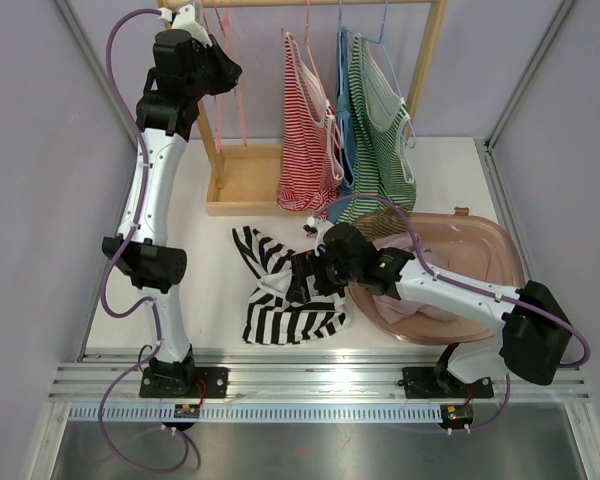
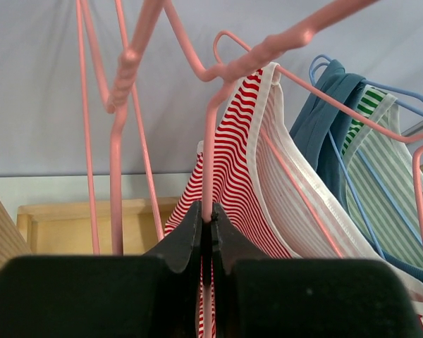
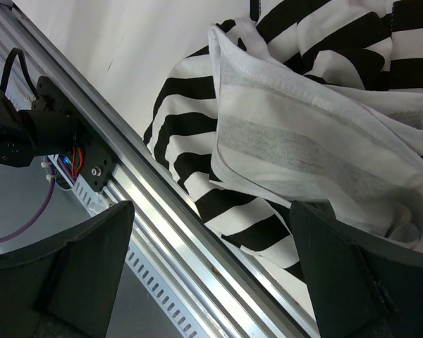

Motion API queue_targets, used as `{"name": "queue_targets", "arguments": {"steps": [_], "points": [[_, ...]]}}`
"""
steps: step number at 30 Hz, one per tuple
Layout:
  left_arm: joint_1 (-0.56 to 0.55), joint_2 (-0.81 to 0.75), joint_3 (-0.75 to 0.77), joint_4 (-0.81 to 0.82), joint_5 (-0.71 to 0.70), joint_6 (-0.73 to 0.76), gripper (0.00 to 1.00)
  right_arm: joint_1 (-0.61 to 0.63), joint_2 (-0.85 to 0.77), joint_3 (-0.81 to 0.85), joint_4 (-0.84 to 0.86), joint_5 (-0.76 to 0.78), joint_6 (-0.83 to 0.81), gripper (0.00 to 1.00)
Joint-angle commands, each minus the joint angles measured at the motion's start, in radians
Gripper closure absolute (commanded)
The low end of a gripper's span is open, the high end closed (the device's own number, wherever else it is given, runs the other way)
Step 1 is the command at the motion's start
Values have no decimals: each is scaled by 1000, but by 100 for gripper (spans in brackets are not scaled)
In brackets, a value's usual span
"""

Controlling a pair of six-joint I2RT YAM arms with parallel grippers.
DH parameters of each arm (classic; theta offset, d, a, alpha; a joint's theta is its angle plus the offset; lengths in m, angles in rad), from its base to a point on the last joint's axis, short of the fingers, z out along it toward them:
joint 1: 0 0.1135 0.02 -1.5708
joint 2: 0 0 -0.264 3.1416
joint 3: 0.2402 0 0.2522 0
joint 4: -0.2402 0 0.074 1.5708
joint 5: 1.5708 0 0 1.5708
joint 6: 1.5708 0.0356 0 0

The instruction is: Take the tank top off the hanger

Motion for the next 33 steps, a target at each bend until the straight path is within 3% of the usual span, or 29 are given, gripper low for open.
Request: {"name": "queue_targets", "arguments": {"steps": [1, 11, 20, 21, 24, 27, 28, 29, 33], "points": [[6, -9, 45, -23, 41, 10, 92, 4, -34, -13, 47, -26, 19, 1], [8, -32, 39, -73, 38, -10, 77, 4, -65, -40, 61, -33, 30, 0], [6, -88, 24, -52, 66, -33, 74, 4, -80, -52, 64, -35, 33, 1], [5, -98, 17, -50, 70, -31, 65, 4, -80, -52, 64, -36, 33, 1], [-6, -161, -35, -34, 78, -20, 49, 6, -83, -50, 58, -33, 24, 0], [-12, -230, -64, -44, 67, -5, 39, 4, -76, -41, 44, -12, -2, 0], [-12, -249, -91, -52, 63, -4, 13, 6, -68, -24, 37, -6, -7, 0], [-12, -268, -105, -53, 55, 4, 1, 7, -51, -15, 29, -3, -24, 1], [-12, -385, -171, -58, 43, 15, 1, 46, -4, 57, -32, 146, -73, 1]]}}
